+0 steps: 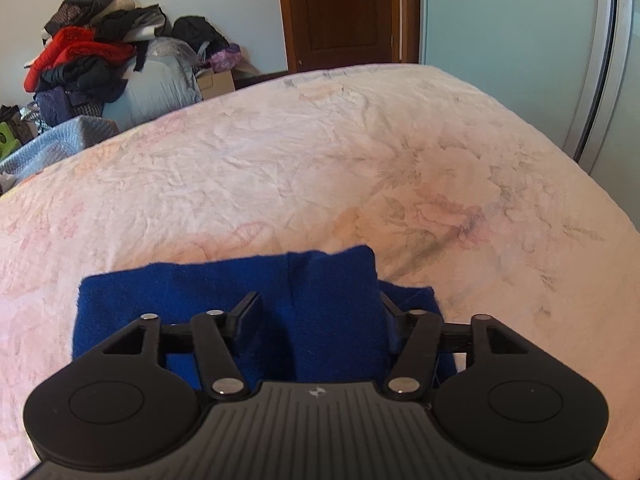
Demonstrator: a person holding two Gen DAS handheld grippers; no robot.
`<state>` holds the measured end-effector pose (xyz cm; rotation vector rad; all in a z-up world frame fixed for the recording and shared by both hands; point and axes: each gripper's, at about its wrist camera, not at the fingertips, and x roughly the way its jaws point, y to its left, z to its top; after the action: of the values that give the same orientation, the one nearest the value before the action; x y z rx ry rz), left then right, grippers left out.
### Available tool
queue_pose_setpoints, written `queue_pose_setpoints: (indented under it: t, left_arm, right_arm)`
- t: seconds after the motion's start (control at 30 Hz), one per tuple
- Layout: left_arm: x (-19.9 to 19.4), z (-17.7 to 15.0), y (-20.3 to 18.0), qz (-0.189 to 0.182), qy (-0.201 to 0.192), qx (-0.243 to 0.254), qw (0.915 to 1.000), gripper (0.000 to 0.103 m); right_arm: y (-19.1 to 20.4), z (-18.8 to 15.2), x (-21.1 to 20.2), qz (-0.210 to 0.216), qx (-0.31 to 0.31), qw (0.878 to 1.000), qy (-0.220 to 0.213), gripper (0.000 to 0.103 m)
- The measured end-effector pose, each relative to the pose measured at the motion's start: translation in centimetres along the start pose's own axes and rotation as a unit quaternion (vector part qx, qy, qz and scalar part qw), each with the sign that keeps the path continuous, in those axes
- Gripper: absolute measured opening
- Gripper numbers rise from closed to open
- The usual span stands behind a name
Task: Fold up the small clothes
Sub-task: 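Open the left gripper to release the sweater while the right gripper holds, then open the right gripper to release the folded sweater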
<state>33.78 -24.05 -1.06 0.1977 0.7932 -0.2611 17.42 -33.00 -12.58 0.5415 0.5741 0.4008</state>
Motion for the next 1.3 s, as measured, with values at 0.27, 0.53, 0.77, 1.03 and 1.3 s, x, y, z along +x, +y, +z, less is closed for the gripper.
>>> queue_pose_setpoints:
  t: [0.27, 0.53, 0.77, 1.03, 1.3]
  left_arm:
    - [-4.2, 0.1, 5.8, 0.001, -0.05, -0.068, 0.9964, 0.078]
    - [-7.2, -6.3, 11.0, 0.061, -0.041, -0.064, 0.9952, 0.078]
    - [-7.6, -9.8, 11.9, 0.064, -0.021, -0.071, 0.9952, 0.078]
    - [-8.2, -10.9, 11.7, 0.062, -0.025, -0.07, 0.9953, 0.078]
    - [-9.0, -12.2, 11.4, 0.054, -0.022, -0.07, 0.9958, 0.078]
  right_arm:
    - [-0.7, 0.0, -0.6, -0.011, 0.026, 1.0, -0.013, 0.031]
    - [2.5, 4.6, -0.8, -0.06, -0.082, 0.993, -0.06, 0.036]
    - [2.5, 7.7, 7.5, -0.109, -0.147, 0.983, 0.034, 0.043]
    - [3.2, 6.4, 3.7, -0.097, -0.146, 0.985, 0.001, 0.054]
    - [1.0, 6.1, 3.1, -0.122, -0.103, 0.987, 0.013, 0.06]
